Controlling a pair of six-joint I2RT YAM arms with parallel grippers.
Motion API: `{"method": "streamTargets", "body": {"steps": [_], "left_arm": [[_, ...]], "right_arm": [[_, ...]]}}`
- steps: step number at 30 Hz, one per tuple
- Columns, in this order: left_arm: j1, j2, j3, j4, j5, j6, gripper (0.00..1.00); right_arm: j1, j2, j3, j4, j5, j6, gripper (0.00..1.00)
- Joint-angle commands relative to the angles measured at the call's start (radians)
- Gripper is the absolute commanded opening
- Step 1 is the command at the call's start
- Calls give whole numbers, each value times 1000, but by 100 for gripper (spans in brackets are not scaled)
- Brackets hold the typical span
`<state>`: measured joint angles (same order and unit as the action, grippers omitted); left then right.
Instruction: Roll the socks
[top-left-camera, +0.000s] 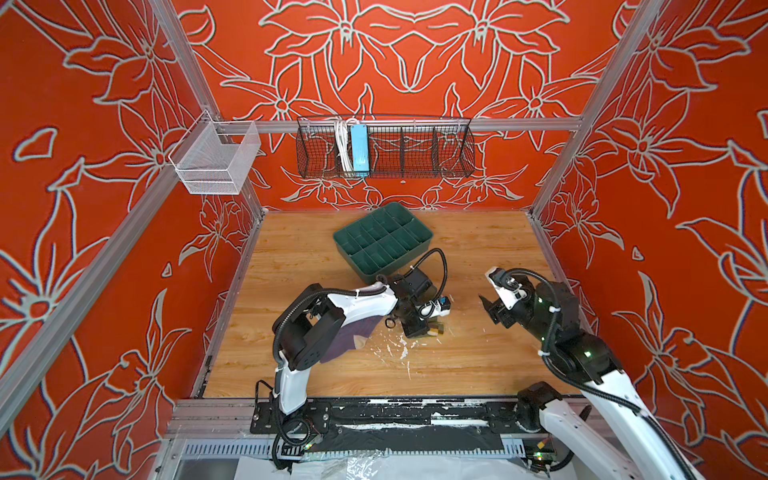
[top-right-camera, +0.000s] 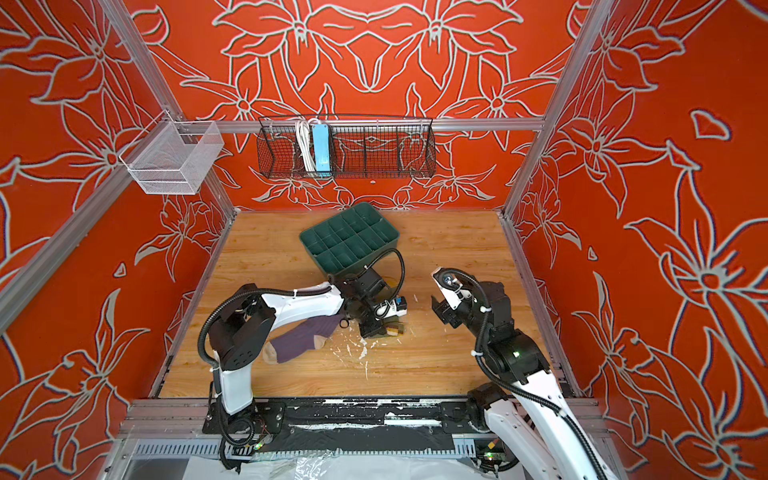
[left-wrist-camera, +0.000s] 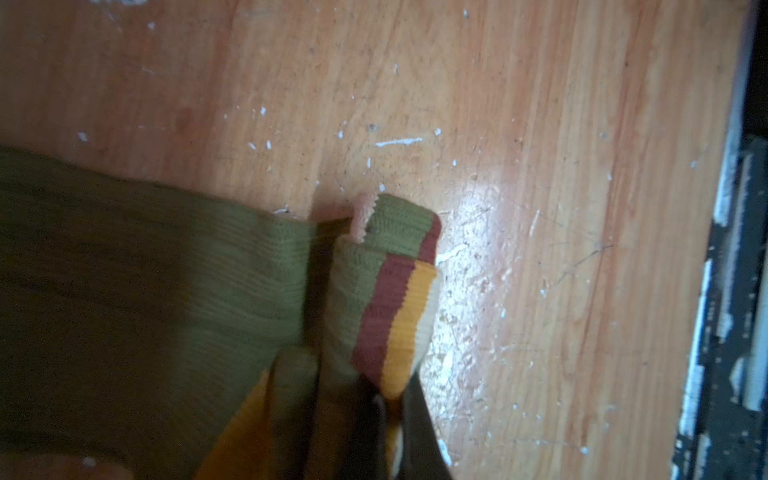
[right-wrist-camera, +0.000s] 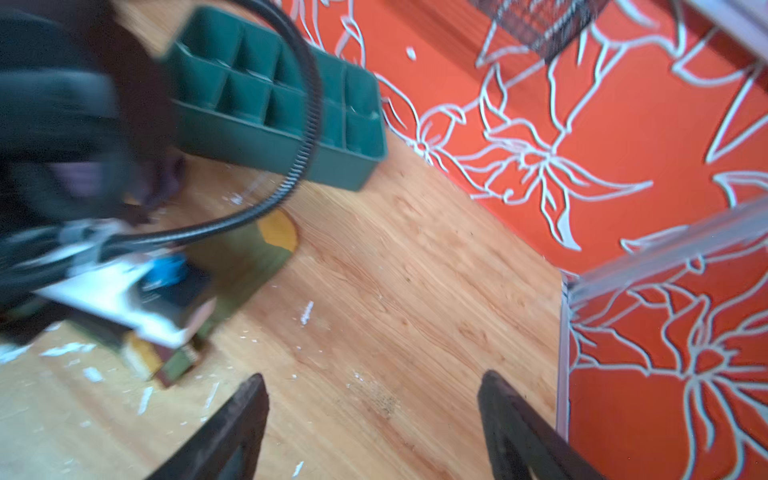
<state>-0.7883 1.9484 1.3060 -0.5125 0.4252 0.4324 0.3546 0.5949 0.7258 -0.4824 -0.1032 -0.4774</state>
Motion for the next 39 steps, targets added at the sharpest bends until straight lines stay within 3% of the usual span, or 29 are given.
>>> {"method": "streamTargets", "body": {"steps": [1,3,5,9,16,22,30,34,37,39], "left_arm": [[14,91,40,-180,187,-19,0],[20,128,77,-229,222,9,0],[26,154,107,-272,240,27,0],[38,178,119,-281,236,21,0],[43,204,145,-302,231,33,0],[44,218,160,-312,224,40,0],[44,221,165,-317,238,48,0],[44,215,173,-323,236,55,0],[44,195,177,-319,225,49,1],[44,159,167,-290,193,30,18]], "right_arm": [[59,-11,-28,-181,-261,-184,80],[171,17,-55,-220,-214,-263,80],[312,78,-81,-212,-67,-333,80],[479,242,-149,-4,188,-438,79],[511,482,-219,377,252,-500,78],[515,632,-227,493,234,-484,76],[517,748,-202,474,249,-457,66],[529,774,-208,469,249,-445,53],[537,799,-186,413,264,-427,34],[541,808,-173,370,268,-414,22]]}}
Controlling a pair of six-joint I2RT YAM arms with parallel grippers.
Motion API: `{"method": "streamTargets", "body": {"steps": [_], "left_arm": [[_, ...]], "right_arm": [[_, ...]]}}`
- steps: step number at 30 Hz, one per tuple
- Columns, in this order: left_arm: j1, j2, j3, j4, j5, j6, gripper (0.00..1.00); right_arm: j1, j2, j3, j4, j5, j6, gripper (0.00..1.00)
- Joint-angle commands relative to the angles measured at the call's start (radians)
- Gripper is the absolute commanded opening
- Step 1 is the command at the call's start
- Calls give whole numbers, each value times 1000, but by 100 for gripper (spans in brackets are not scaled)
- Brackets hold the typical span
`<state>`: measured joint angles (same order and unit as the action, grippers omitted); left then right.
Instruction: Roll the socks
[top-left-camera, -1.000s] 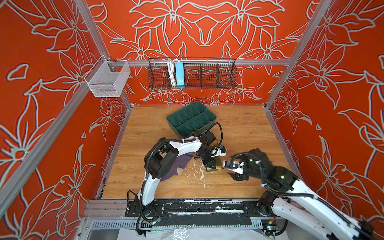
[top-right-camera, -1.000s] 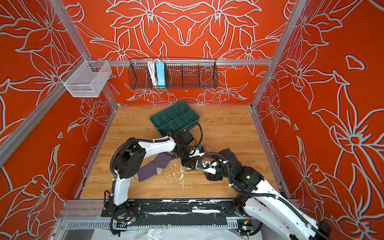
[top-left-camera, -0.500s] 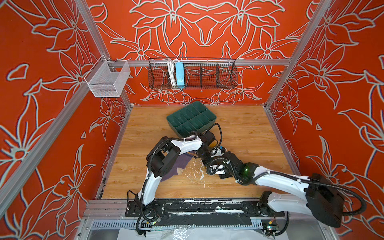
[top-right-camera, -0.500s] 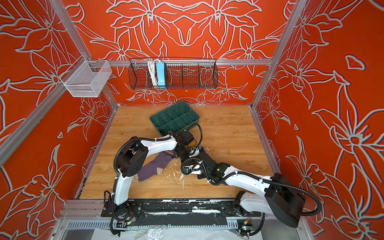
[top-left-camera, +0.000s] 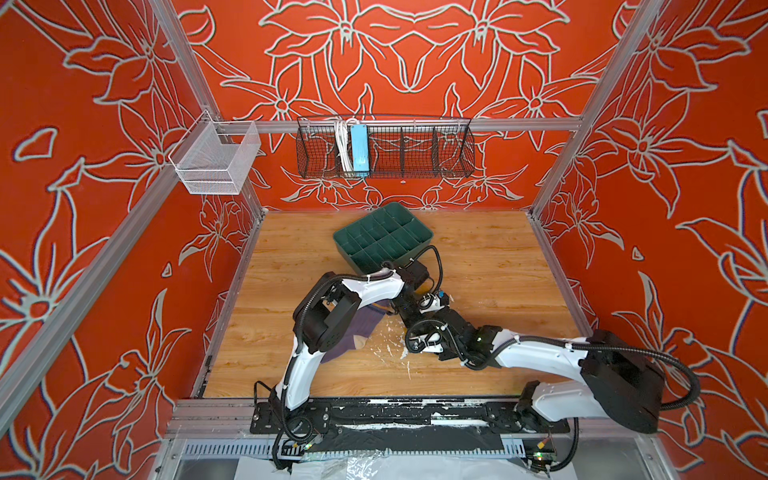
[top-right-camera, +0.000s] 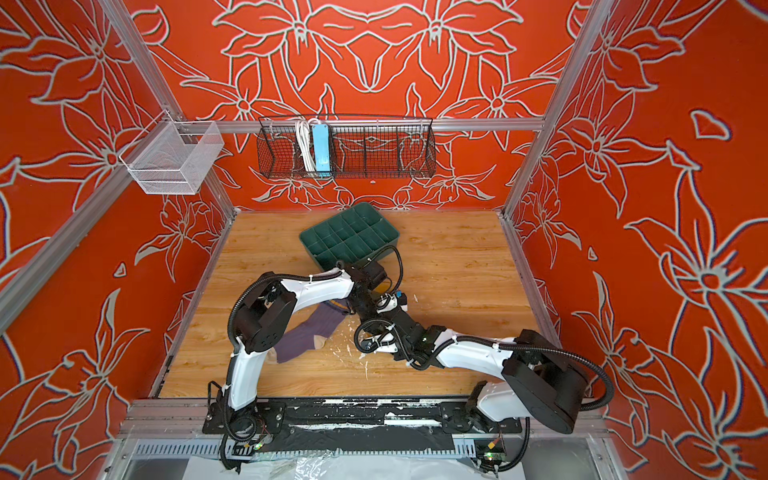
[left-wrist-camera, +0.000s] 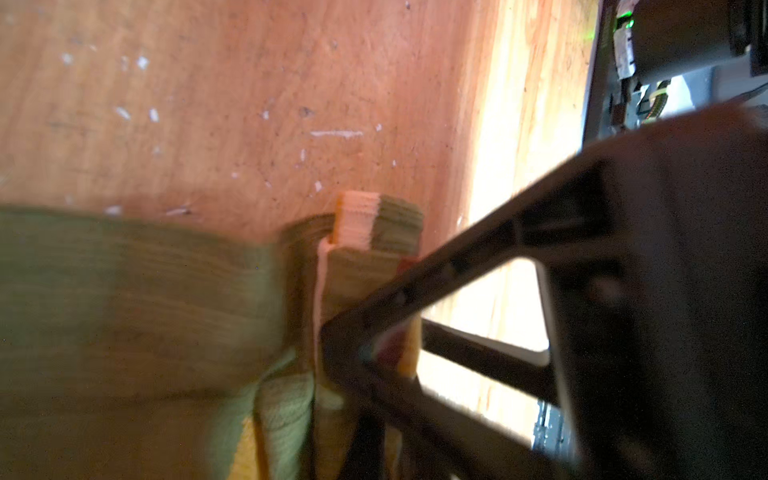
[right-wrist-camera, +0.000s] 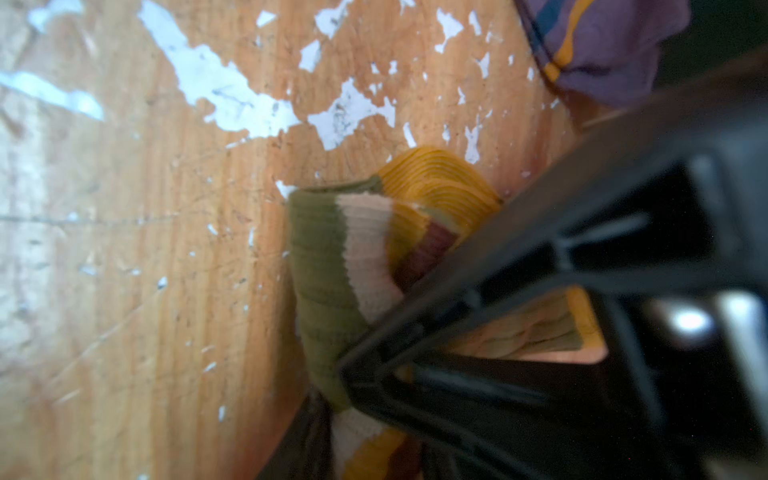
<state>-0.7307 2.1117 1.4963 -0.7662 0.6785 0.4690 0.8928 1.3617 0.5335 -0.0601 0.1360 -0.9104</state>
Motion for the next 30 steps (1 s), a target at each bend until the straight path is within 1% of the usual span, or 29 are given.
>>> {"method": "streamTargets", "body": {"steps": [1,3,4,6,8,10,12,15,16,17,20,21,23,25,28,30], "left_arm": [[-13,-29,-36,-13,-73,-11,23],[-13,-102,-67,53,-111,-18,33],[-13,-136,-79,78,-127,-14,36],[-13,-222,-98,134,-177,-1,41],[-10,-302,-112,186,-249,9,45],[1,-386,-120,227,-326,22,49],[23,-480,-145,285,-420,21,53],[56,-659,-223,405,-595,13,54],[65,-731,-258,447,-632,5,56],[73,-807,-291,478,-655,-4,61],[79,-1015,-386,517,-633,-7,67],[80,-1069,-404,502,-603,-7,68],[80,-1184,-428,446,-499,3,69],[79,-1244,-435,376,-367,19,70],[79,-1277,-444,276,-180,58,70],[74,-1275,-460,223,-119,96,69]], "right_arm": [[4,41,25,-72,18,23,17],[4,37,36,-111,-8,29,9],[6,34,39,-127,-16,31,7],[3,34,51,-164,-26,32,3],[3,48,67,-194,-4,36,0],[4,80,98,-228,38,66,0],[2,106,136,-275,44,95,0],[0,138,197,-336,39,170,0],[1,155,218,-363,40,197,0],[-1,177,242,-398,33,211,0],[-5,230,303,-465,9,264,0],[-8,242,324,-487,-8,282,0],[-22,279,385,-561,-76,310,0],[-41,322,444,-630,-135,342,0],[-73,377,522,-708,-224,375,0],[-98,412,568,-752,-280,388,0]]}}
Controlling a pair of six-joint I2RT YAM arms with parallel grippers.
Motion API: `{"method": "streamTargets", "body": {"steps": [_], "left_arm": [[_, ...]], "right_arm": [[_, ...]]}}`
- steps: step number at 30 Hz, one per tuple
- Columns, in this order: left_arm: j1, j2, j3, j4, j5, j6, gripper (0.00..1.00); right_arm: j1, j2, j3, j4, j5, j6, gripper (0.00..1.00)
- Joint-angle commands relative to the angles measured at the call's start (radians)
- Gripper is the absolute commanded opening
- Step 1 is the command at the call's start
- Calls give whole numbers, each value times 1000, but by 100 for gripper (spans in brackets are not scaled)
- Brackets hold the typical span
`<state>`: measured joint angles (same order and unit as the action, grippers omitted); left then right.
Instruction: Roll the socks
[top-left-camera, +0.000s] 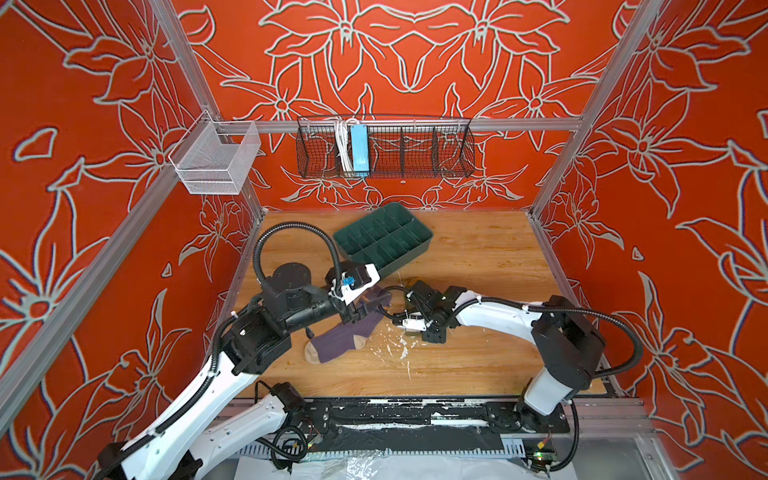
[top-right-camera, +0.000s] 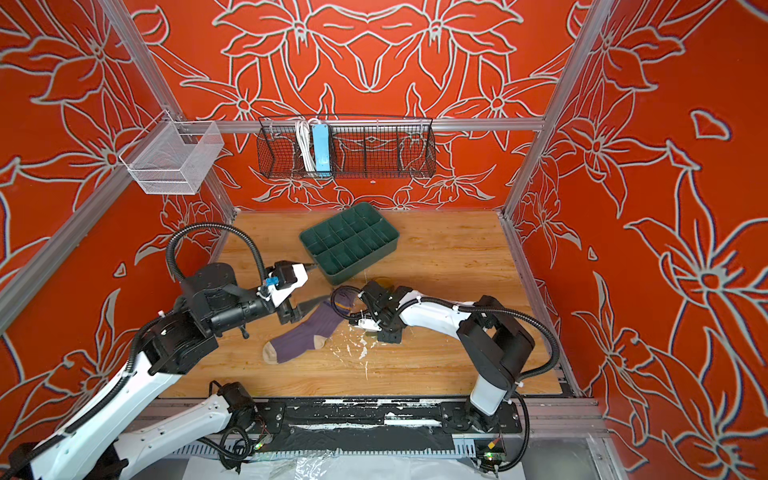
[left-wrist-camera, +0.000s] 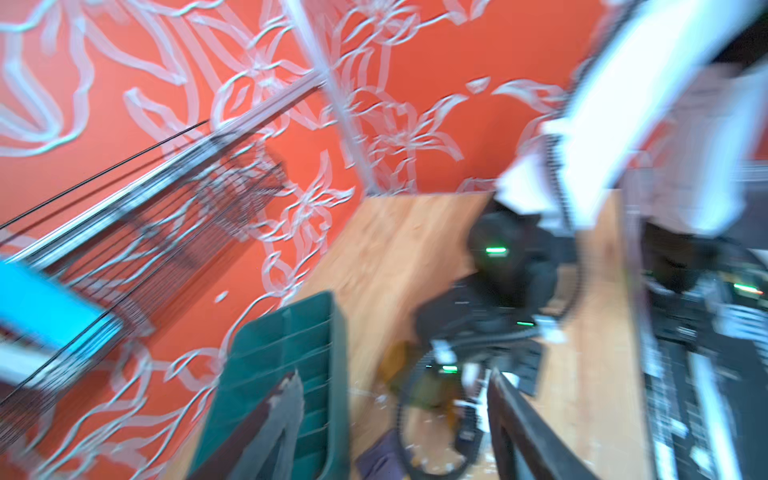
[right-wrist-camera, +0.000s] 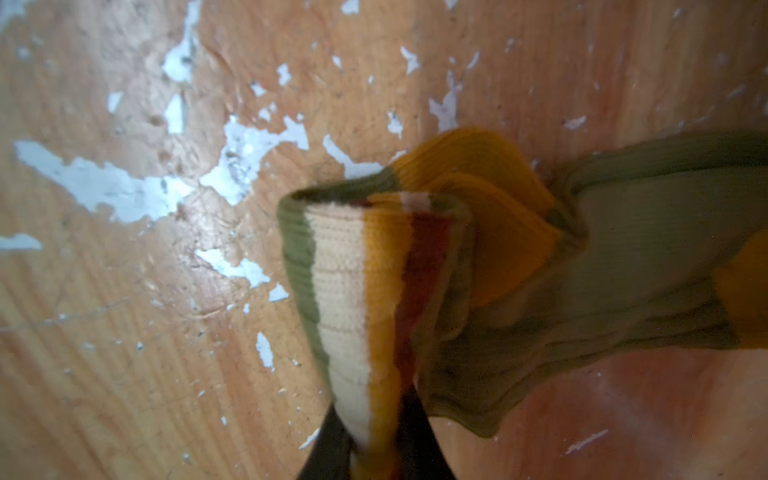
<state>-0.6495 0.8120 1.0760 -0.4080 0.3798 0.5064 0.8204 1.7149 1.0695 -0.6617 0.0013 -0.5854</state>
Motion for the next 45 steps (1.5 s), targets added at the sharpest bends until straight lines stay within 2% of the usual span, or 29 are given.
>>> {"method": "streamTargets", "body": {"steps": [1,3,5,8,14,20,24,31,34,39,43,44,45], "left_arm": [[-19,31,-59,-147,174,75,69],[-62,47,-108,-150,105,124,68],[-129,67,-179,-89,-20,157,68],[-217,117,-300,82,-174,187,68],[-295,335,-432,387,-352,212,67],[-312,528,-422,550,-428,261,66],[-310,668,-402,653,-518,321,66],[-291,819,-318,579,-496,346,61],[-289,854,-303,544,-472,361,51],[-291,882,-272,451,-440,362,20],[-291,891,-221,305,-430,362,4],[-291,890,-216,286,-430,357,1],[-291,886,-213,267,-422,351,0]], "right_arm": [[-42,77,55,-174,-183,66,0],[-71,115,102,-213,-225,79,0],[-95,152,144,-247,-266,79,0],[-127,198,185,-275,-316,70,0],[-179,279,249,-338,-464,37,0],[-198,321,273,-354,-515,20,0],[-202,333,271,-352,-526,19,0],[-207,331,265,-349,-521,18,0],[-207,323,265,-346,-522,16,0],[-211,300,257,-335,-509,21,0],[-222,249,229,-294,-478,34,0],[-225,232,222,-282,-471,39,1],[-230,211,211,-268,-466,45,10]]}}
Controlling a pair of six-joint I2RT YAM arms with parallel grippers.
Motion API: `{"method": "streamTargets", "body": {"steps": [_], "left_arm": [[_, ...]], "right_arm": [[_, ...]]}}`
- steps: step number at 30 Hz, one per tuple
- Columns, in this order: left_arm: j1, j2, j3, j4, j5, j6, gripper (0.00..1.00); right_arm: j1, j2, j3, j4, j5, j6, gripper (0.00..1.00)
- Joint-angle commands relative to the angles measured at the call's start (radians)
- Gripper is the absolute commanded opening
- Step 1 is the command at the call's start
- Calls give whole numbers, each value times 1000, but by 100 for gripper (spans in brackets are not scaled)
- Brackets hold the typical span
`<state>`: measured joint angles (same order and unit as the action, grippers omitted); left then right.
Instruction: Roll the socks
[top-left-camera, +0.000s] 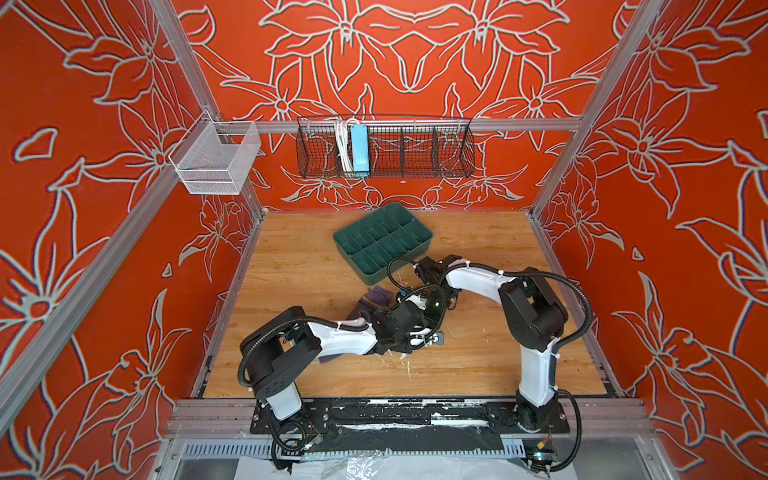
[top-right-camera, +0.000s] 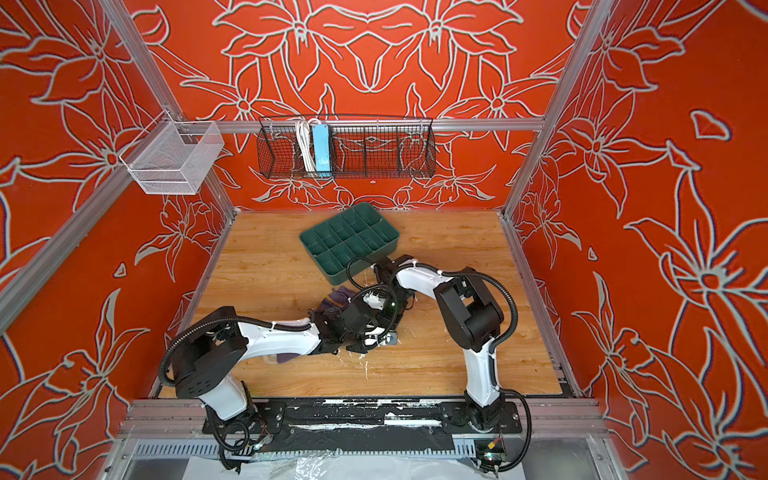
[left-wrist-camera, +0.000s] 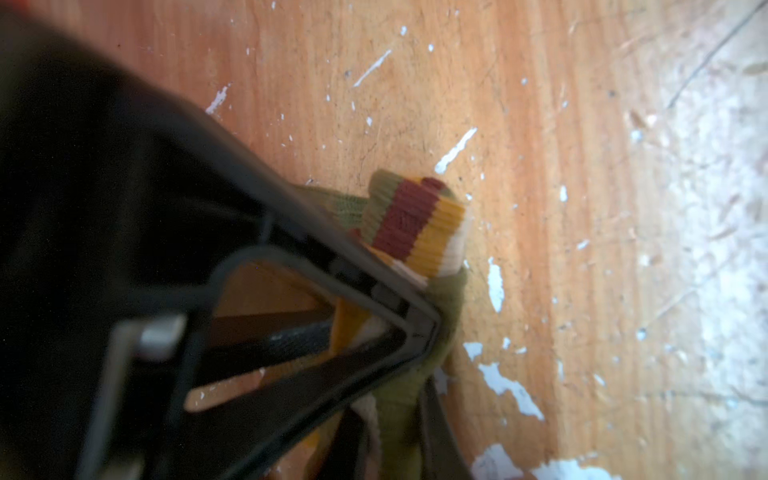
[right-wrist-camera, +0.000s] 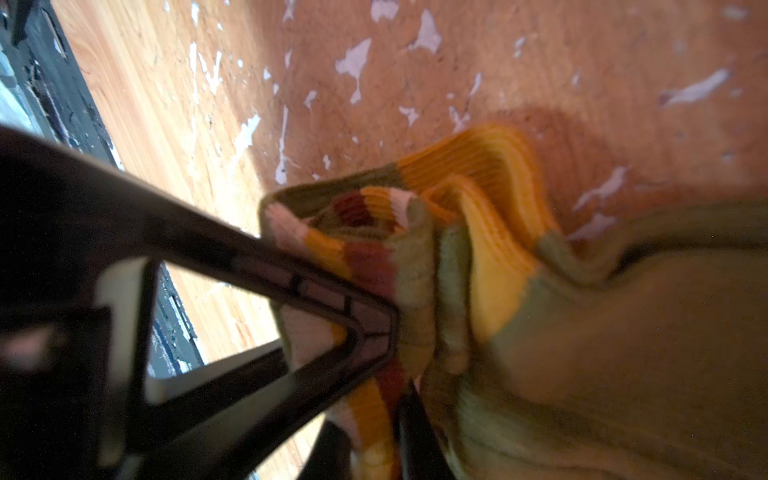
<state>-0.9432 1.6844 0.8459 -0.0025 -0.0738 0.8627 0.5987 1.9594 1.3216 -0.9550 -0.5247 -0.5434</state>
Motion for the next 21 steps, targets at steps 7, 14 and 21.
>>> {"method": "streamTargets", "body": {"steps": [7,14,21], "left_arm": [[3,59,133,-344,8,-119,0],[9,148,276,-516,136,-200,0],[23,270,411,-675,252,-226,0]], "right_arm": [[-72,-320,-207,184,132,59,77],[-251,-660,-349,373,484,306,92],[-437,-947,-392,412,814,470,98]]}}
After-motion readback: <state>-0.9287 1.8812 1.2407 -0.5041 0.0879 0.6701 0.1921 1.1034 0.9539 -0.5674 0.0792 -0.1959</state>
